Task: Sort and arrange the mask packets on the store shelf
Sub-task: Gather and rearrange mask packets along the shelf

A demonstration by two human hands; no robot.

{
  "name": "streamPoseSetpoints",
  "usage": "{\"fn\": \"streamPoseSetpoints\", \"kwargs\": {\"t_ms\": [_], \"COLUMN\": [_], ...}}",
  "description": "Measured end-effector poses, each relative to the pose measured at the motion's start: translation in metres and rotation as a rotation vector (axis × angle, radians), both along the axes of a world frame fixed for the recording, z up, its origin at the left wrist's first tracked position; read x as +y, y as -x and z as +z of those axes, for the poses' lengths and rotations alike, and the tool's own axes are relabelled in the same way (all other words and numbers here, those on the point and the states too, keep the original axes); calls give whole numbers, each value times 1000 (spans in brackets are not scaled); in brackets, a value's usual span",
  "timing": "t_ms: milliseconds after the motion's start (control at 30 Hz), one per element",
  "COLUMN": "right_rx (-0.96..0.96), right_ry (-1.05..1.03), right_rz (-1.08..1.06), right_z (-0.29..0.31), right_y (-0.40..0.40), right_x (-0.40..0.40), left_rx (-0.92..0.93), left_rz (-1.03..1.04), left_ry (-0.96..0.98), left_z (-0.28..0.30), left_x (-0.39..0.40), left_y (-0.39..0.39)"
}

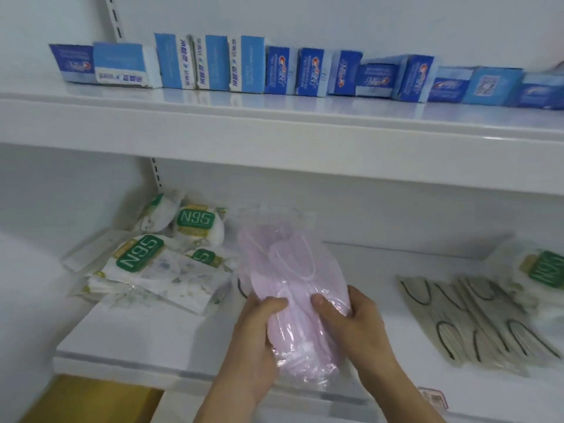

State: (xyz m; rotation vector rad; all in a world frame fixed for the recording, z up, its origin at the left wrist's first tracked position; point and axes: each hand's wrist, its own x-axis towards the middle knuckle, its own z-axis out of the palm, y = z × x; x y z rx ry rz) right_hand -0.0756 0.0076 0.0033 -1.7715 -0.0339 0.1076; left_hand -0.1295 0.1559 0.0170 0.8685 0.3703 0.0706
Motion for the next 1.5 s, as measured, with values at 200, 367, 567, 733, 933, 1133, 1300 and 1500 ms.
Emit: {"fn": "streamPoseSetpoints", "kwargs": {"t_ms": [200,367,567,733,933,1133,1300,1500], "right_rx": [-123,-112,-151,-170,-143,-174,-203,-300], "right_ry": [-62,-286,-261,-265,-288,-300,-296,-263], "right_rz": [-358,-485,-907,-1209,-1349,-1537,-1566,-1603], "right_z": [4,15,10,-8,-20,-32,-27,-2], "right_y": [37,92,162,219,263,254,208,145], "right_x": [-103,-215,-377,-496,-594,-695,-786,-918], "left_rx": [-48,-150,-74,-82,-30,55,-58,5], "left_rz": [-315,-413,-578,-719,-879,-932,-955,-1067], "left_ry": [-65,-180,-53,-125,-171,-206,-178,-43], "left_z": [4,3,6,-4,-9,-18,-15,11], "left_x": [-115,-246,-418,-543,-662,-766,-867,-1000], "left_y": [-2,7,56,92,118,98,54,-13]}}
